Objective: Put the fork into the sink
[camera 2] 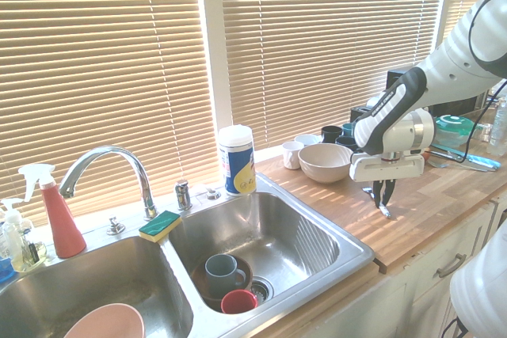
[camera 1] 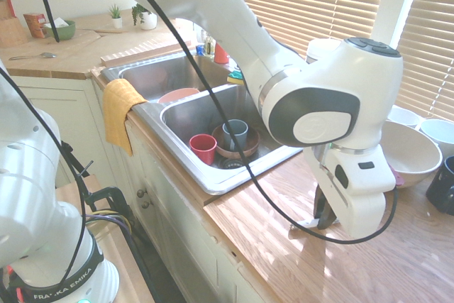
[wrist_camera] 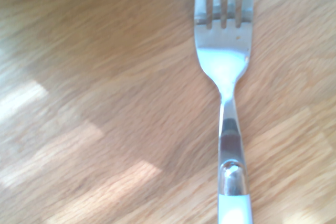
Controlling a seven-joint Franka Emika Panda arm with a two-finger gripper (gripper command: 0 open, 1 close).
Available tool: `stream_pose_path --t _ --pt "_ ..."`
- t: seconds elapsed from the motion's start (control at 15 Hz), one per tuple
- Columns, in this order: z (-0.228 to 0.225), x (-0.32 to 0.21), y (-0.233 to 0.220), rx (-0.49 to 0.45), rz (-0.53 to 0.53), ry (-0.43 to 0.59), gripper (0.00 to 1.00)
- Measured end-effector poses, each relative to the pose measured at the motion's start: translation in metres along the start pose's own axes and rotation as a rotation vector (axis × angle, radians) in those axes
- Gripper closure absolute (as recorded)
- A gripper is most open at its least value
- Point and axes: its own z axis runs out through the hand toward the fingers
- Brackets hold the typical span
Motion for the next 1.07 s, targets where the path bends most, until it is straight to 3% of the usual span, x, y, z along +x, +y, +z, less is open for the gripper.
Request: stream_pose_path --t 0.27,0.6,0.8,1.07 --pt "-0.059 -0.028 -0.01 0.085 -0.064 0.048 1.0" --pt "-0.134 -0.181 -0.055 0.158 -0.288 0.084 1.0" --pt "-0.127 -0.24 -0.076 0.152 -0.382 0.082 1.0" --pt "-0.09 -0.276 -0.111 0.154 -0.497 0.062 1.0"
